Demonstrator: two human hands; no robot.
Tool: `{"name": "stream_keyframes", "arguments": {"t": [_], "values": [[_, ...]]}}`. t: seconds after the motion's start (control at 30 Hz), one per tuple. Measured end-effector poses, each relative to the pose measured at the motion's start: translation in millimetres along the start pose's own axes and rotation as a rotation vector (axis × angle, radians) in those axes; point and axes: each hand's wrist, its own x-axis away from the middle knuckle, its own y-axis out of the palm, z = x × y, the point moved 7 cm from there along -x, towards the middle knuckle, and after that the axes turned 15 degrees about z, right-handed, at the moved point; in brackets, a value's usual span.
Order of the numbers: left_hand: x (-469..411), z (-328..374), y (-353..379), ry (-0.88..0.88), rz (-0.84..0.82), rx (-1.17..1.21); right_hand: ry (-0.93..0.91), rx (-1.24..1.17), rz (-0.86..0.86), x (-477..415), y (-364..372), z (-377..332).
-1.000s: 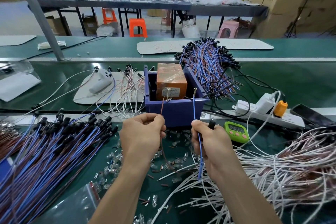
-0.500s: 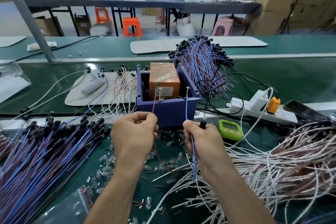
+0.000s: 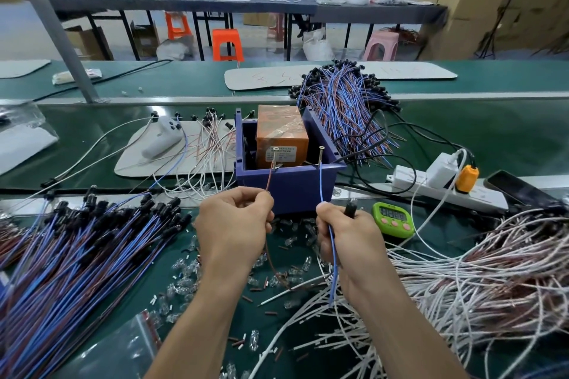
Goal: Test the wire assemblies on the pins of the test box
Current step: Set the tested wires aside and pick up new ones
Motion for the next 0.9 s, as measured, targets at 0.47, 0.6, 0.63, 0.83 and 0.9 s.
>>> {"name": "stream_keyframes", "arguments": {"t": [0.47, 0.6, 0.63, 0.83, 0.9], "values": [[1.9, -1.2, -3.4, 0.009, -0.007, -0.020, 0.017, -0.016, 0.056, -1.4, -5.9, -1.0], [2.3, -0.3, -5.0, -0.007, 0.014, -0.022, -0.005, -0.009, 0.025, -0.4, -0.6, -3.0], [2.6, 0.0, -4.9, -0.005, 0.013, -0.024, -0.012, -0.015, 0.020, 0.0, 0.2, -3.4], [2.5, -0.9, -6.3, -0.011, 0.037, 0.005, -0.024, -0.032, 0.010, 1.3, 0.4, -5.5], [2.5, -2.0, -6.8, -0.008, 0.043, 0.016, -0.013, -0.034, 0.007, 1.9, -0.9, -4.4]]}}
